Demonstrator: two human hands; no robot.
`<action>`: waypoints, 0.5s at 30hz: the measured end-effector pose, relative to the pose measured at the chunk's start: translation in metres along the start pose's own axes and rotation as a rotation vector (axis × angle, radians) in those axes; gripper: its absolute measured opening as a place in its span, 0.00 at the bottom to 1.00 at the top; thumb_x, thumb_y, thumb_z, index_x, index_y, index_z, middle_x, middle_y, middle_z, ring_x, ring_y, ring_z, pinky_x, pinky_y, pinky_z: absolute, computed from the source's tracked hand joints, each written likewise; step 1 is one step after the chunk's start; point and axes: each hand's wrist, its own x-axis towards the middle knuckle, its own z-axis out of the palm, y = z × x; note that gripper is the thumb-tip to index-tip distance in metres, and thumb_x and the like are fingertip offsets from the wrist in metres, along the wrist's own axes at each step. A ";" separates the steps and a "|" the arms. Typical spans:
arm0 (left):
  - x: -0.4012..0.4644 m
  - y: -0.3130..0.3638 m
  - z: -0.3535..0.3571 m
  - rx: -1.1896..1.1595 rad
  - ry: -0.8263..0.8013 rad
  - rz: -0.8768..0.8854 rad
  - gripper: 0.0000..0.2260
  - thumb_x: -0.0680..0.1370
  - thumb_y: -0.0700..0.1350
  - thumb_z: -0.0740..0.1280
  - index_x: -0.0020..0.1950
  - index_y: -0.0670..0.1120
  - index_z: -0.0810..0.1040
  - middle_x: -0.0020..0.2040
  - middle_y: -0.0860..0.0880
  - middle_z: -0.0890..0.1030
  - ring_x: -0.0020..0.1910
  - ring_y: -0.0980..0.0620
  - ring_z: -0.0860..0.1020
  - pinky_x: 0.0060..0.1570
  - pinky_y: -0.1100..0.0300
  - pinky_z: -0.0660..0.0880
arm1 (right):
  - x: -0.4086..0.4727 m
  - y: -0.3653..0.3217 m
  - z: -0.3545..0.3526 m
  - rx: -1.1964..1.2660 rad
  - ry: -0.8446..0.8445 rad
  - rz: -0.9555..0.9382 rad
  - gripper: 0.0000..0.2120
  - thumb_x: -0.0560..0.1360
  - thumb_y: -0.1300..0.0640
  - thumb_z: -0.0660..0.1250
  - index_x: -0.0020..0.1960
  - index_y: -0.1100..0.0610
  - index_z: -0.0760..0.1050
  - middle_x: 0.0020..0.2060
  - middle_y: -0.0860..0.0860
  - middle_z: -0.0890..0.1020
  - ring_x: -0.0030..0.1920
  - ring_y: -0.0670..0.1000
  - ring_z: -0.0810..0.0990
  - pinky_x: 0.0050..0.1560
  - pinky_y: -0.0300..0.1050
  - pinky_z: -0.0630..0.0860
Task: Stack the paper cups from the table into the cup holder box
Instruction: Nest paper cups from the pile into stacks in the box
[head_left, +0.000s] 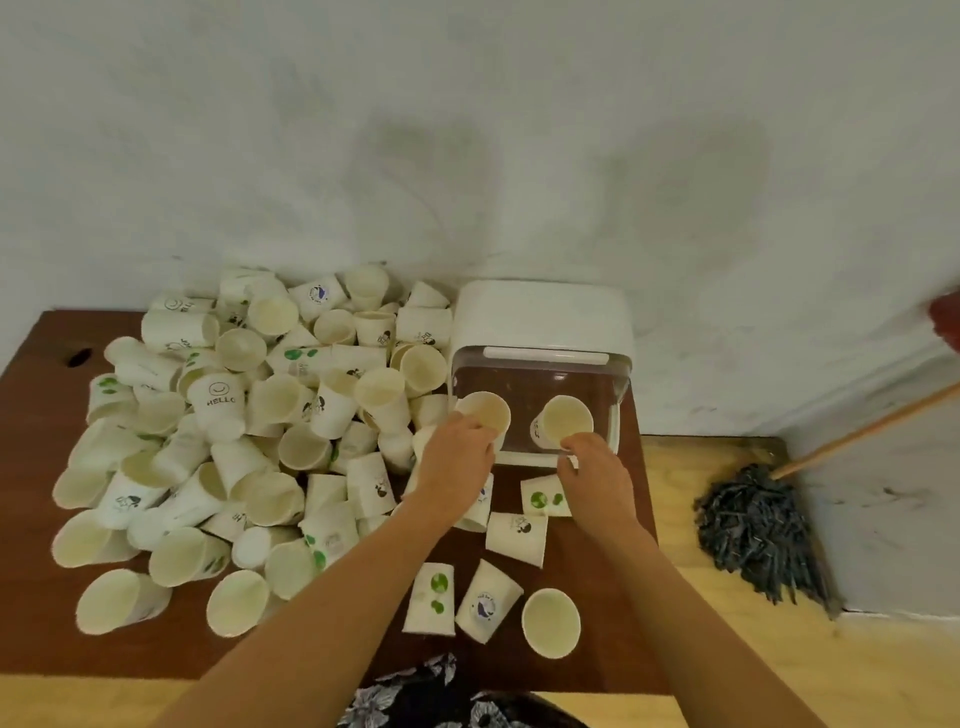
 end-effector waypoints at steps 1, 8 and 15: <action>0.003 0.001 0.003 0.000 -0.008 -0.017 0.11 0.81 0.44 0.61 0.57 0.46 0.82 0.54 0.49 0.80 0.57 0.50 0.72 0.52 0.59 0.71 | 0.006 0.003 0.000 -0.012 -0.034 -0.009 0.13 0.81 0.56 0.62 0.64 0.54 0.75 0.64 0.49 0.76 0.58 0.50 0.78 0.57 0.43 0.75; 0.030 0.000 0.033 0.041 -0.140 -0.119 0.11 0.80 0.44 0.61 0.57 0.46 0.81 0.58 0.47 0.78 0.58 0.50 0.73 0.54 0.56 0.75 | 0.045 0.019 0.009 -0.068 -0.225 -0.054 0.17 0.79 0.58 0.61 0.68 0.55 0.73 0.67 0.50 0.73 0.62 0.52 0.76 0.60 0.47 0.76; 0.045 -0.003 0.061 0.034 -0.171 -0.166 0.11 0.81 0.45 0.60 0.53 0.44 0.81 0.55 0.47 0.79 0.56 0.49 0.74 0.51 0.55 0.76 | 0.067 0.029 0.021 -0.106 -0.311 -0.114 0.18 0.79 0.60 0.60 0.68 0.56 0.72 0.67 0.51 0.73 0.63 0.53 0.75 0.58 0.47 0.75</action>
